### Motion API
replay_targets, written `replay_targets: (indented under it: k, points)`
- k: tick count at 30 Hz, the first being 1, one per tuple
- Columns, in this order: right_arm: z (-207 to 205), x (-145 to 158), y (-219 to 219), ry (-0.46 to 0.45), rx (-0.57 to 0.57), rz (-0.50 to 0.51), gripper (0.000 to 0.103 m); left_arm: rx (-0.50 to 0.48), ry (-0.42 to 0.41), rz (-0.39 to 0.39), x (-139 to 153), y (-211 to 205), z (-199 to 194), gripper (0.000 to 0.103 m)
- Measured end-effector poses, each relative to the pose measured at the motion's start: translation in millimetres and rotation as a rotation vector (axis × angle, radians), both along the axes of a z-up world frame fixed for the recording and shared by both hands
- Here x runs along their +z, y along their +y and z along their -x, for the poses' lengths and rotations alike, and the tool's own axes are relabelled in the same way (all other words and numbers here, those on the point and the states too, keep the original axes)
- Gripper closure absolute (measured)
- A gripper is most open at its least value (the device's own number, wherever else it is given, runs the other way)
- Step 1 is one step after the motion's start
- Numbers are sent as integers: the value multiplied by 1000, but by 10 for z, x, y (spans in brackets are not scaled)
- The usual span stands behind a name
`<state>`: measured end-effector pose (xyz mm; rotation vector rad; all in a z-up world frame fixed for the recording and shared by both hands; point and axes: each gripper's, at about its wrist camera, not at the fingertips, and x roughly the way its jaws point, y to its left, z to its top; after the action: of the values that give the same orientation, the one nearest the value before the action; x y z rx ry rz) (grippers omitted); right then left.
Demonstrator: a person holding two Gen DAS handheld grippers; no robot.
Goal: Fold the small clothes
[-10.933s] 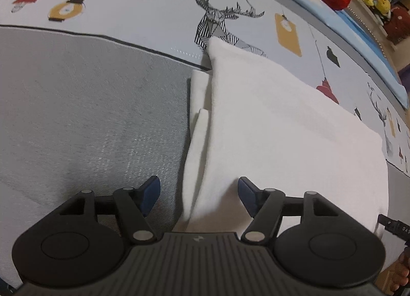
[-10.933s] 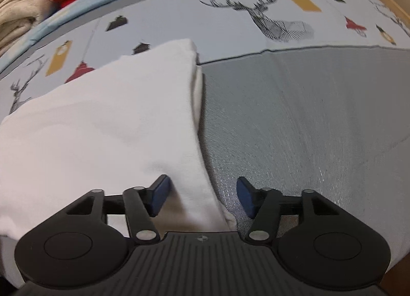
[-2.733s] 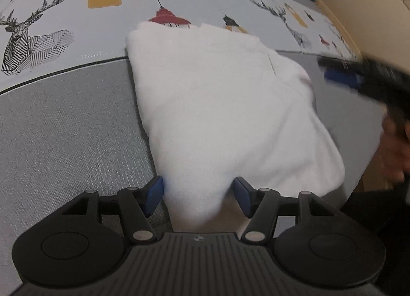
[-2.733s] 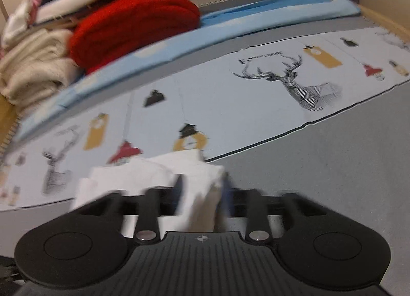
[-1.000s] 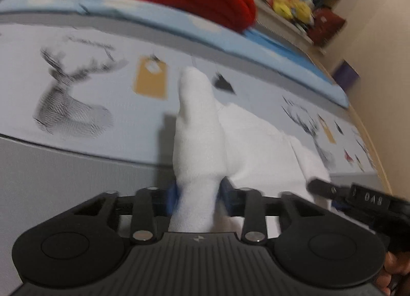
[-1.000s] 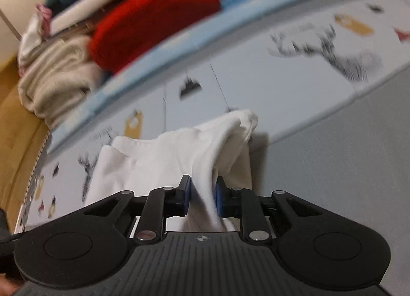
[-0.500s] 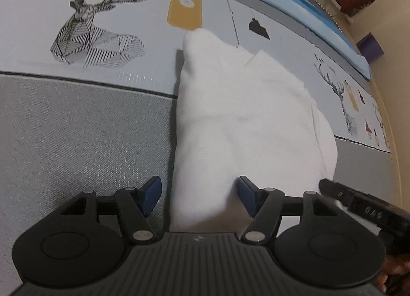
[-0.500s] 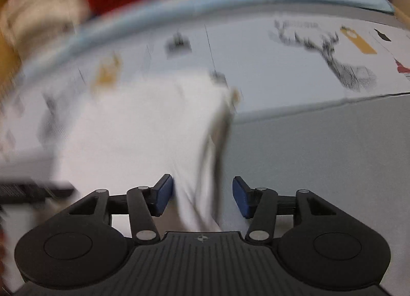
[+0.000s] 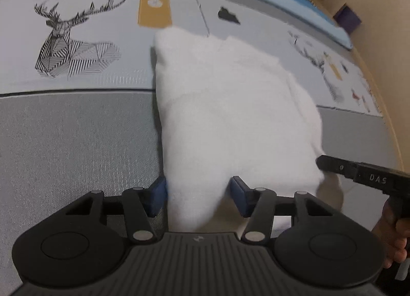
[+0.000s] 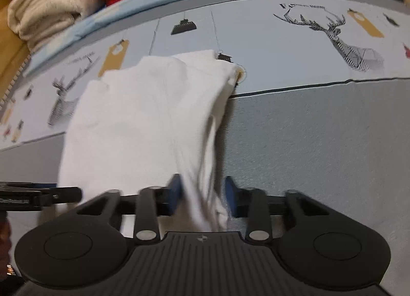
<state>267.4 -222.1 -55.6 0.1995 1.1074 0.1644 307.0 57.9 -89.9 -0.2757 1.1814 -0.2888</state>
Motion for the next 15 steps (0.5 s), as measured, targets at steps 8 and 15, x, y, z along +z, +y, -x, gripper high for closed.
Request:
replay_targets:
  k: [8, 15]
  points:
    - [88, 27, 28, -10, 63, 69, 70, -1, -3, -28, 0, 71, 93, 41]
    - [187, -45, -107, 64, 30, 134, 70, -70, 2, -181, -18, 23, 269, 39]
